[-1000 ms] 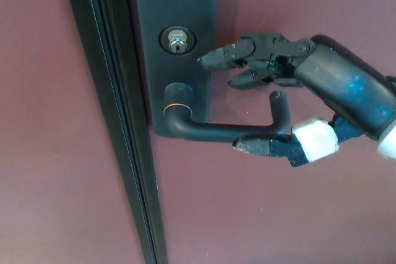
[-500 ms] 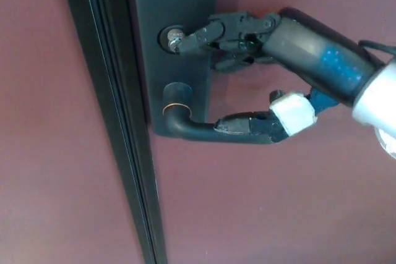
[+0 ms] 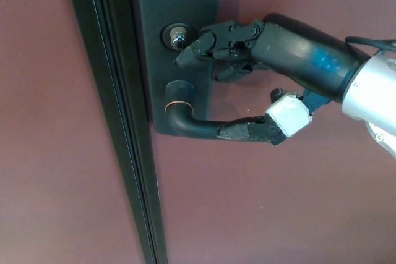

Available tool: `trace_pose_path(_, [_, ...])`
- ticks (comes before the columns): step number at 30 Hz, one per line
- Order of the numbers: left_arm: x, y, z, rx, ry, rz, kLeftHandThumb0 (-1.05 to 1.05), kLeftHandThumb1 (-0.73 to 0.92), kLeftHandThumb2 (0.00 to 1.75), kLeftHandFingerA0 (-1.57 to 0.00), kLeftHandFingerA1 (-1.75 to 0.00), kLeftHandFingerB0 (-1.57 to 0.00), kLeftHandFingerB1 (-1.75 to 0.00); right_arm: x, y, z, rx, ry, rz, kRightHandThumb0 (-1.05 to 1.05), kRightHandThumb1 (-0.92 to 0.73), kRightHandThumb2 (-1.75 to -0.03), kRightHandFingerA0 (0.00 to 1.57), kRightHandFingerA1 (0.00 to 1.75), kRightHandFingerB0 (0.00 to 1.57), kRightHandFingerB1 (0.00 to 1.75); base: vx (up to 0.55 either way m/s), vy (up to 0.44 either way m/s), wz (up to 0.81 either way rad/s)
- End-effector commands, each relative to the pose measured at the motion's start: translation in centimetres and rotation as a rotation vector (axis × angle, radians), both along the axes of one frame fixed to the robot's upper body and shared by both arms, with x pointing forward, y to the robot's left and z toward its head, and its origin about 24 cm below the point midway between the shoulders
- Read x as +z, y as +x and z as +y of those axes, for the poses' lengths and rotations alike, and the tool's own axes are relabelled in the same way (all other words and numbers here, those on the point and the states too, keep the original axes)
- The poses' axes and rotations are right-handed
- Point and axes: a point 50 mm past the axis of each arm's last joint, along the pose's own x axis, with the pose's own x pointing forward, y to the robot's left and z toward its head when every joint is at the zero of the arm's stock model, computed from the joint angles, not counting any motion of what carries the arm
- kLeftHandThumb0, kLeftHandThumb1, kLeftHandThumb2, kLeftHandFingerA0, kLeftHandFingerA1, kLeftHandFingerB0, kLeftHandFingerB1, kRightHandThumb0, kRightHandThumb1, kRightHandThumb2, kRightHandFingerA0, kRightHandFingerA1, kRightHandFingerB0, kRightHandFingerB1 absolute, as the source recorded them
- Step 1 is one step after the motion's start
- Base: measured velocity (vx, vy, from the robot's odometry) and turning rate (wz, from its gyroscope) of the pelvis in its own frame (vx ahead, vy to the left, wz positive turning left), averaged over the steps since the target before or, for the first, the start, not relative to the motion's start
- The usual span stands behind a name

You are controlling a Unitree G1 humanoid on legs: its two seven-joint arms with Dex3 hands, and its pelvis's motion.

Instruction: The robot walks towards the door handle and put its right hand on it and twist the handle

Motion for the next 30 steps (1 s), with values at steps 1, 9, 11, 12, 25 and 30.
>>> trace_pose_path(1, [0.1, 0.0, 0.3, -0.007, -0.007, 0.01, -0.29, 0.59, 0.57, -0.59, -0.43, -0.52, -0.41, -0.5, 0.1, -1.2, -0.059, -0.018, 0.034, -0.45, -0.52, -0.56, 0.47, 0.42, 0.37, 0.35, 0.0, 0.0, 0.0])
trace_pose_path(9, [0.3, 0.2, 0.4, -0.021, 0.005, 0.007, -0.29, 0.58, 0.57, -0.6, -0.44, -0.52, -0.41, -0.7, -0.1, -1.7, -0.071, -0.034, 0.055, -0.43, -0.52, -0.56, 0.46, 0.41, 0.38, 0.36, 0.0, 0.0, 0.0])
trace_pose_path(11, [0.3, 0.2, 0.4, -0.025, 0.006, 0.004, -0.29, 0.58, 0.57, -0.6, -0.44, -0.52, -0.41, -0.7, -0.1, -1.9, -0.072, -0.039, 0.066, -0.42, -0.52, -0.55, 0.47, 0.42, 0.39, 0.36, 0.0, 0.0, 0.0])
trace_pose_path(12, [0.3, 0.2, 0.4, -0.024, 0.006, 0.004, -0.29, 0.58, 0.57, -0.6, -0.44, -0.52, -0.41, -0.7, -0.1, -1.9, -0.074, -0.042, 0.07, -0.42, -0.52, -0.55, 0.47, 0.42, 0.39, 0.36, 0.0, 0.0, 0.0])
trace_pose_path(25, [0.3, 0.4, 0.3, -0.005, -0.007, -0.004, -0.3, 0.58, 0.57, -0.59, -0.43, -0.52, -0.41, -0.7, -0.3, -2.3, -0.087, -0.089, 0.146, -0.39, -0.53, -0.55, 0.46, 0.42, 0.38, 0.36, 0.0, 0.0, 0.0])
trace_pose_path(30, [0.5, 0.9, 0.4, -0.012, 0.002, -0.011, -0.3, 0.58, 0.57, -0.59, -0.43, -0.52, -0.41, -1.0, 0.0, -2.2, -0.081, -0.109, 0.164, -0.39, -0.53, -0.56, 0.45, 0.42, 0.37, 0.36, 0.0, 0.0, 0.0])
